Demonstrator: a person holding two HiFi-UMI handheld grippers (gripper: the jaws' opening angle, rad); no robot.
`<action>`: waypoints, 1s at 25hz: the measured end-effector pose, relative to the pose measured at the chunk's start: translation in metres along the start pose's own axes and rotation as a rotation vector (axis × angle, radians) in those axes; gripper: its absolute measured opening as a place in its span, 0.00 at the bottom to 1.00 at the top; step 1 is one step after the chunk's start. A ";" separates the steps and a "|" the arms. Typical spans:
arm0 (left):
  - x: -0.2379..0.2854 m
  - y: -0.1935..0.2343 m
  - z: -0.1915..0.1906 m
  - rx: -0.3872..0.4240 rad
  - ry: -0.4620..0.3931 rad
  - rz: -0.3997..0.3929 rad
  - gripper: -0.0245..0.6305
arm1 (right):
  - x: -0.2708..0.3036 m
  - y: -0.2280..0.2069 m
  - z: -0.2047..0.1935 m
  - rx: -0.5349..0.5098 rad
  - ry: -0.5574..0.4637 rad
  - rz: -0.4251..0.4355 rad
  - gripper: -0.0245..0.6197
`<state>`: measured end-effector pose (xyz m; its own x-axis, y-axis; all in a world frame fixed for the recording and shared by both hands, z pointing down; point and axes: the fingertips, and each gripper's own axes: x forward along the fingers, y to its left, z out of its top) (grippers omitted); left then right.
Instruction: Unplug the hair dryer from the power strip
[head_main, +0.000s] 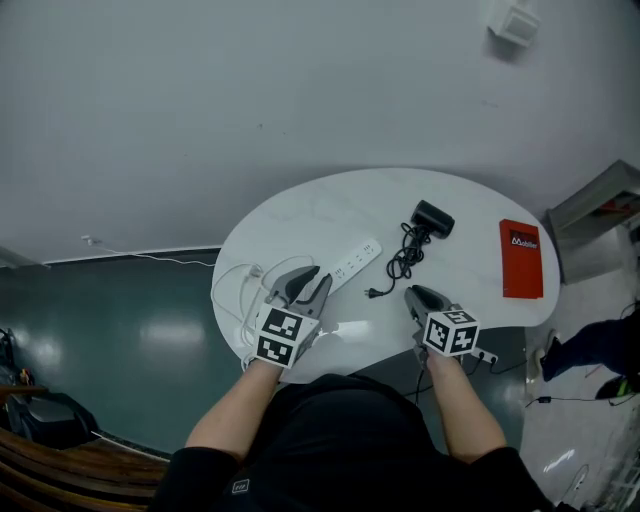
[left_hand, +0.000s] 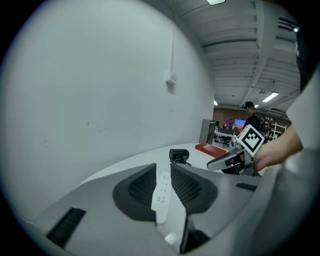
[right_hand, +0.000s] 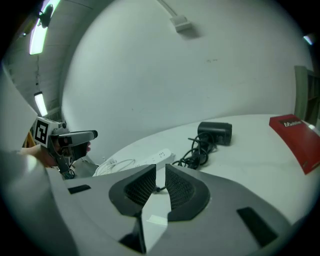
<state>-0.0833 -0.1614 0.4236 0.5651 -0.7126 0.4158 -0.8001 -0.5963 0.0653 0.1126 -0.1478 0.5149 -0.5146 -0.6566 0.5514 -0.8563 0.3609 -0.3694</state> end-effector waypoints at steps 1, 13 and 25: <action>-0.004 0.003 0.004 -0.003 -0.014 -0.001 0.18 | -0.002 0.007 0.010 -0.013 -0.019 0.000 0.14; -0.042 0.030 0.062 0.013 -0.141 0.040 0.16 | -0.032 0.106 0.120 -0.174 -0.241 0.096 0.14; -0.072 0.003 0.148 0.046 -0.309 0.125 0.15 | -0.103 0.119 0.210 -0.304 -0.457 0.193 0.11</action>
<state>-0.0966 -0.1670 0.2593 0.5032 -0.8554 0.1227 -0.8611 -0.5083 -0.0124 0.0728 -0.1764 0.2577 -0.6492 -0.7550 0.0921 -0.7578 0.6318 -0.1628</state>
